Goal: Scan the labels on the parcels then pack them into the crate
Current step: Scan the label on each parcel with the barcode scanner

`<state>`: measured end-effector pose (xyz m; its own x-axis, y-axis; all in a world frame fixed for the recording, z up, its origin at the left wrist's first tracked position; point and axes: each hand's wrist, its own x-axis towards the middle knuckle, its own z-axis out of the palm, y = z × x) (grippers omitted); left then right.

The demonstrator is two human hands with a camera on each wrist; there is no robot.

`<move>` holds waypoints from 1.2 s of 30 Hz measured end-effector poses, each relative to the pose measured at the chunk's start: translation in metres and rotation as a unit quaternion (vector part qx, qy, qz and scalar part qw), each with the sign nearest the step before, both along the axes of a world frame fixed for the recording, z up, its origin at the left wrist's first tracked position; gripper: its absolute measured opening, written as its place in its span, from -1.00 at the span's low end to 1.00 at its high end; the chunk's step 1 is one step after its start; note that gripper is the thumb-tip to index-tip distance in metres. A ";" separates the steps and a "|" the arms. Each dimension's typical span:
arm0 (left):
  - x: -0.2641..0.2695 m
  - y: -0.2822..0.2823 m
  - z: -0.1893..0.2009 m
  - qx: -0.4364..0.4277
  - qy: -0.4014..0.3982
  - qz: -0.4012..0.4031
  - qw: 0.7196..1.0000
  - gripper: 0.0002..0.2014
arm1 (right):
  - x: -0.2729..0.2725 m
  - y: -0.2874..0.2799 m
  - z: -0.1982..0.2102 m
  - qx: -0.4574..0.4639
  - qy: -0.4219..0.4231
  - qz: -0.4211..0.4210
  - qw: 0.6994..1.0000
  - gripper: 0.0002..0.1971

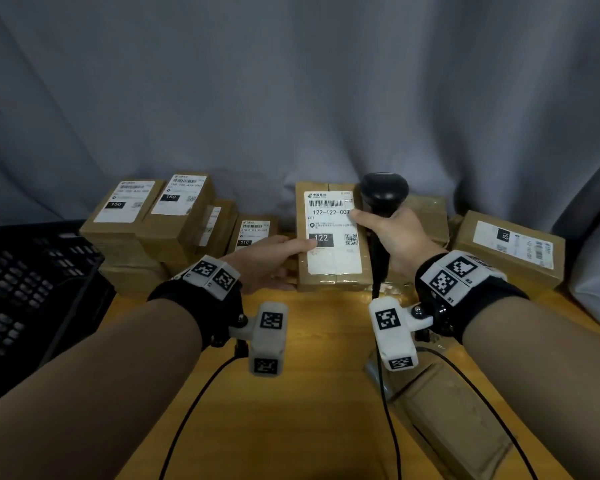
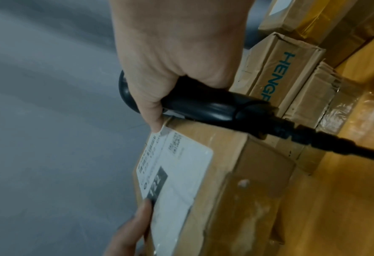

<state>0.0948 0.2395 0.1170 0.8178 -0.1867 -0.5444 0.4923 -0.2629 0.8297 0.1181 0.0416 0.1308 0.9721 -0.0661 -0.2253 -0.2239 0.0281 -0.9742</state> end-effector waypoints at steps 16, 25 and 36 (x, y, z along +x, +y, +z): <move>0.018 0.009 -0.021 -0.016 -0.059 0.067 0.996 -0.62 | -0.001 0.000 0.054 -0.069 -0.034 0.062 0.995 -0.82; 0.028 0.007 -0.035 -0.020 -0.104 0.112 0.988 -0.53 | -0.026 0.008 0.053 -0.122 0.014 0.119 0.985 -0.79; 0.023 -0.002 -0.040 0.014 -0.100 0.123 0.987 -0.53 | -0.034 -0.006 0.057 -0.150 0.013 0.113 0.982 -0.86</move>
<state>0.1178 0.2375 0.0771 0.9282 0.0432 -0.3697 0.3712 -0.1800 0.9110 0.0840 0.0360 0.1878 0.9635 0.0841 -0.2540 -0.2166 -0.3122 -0.9250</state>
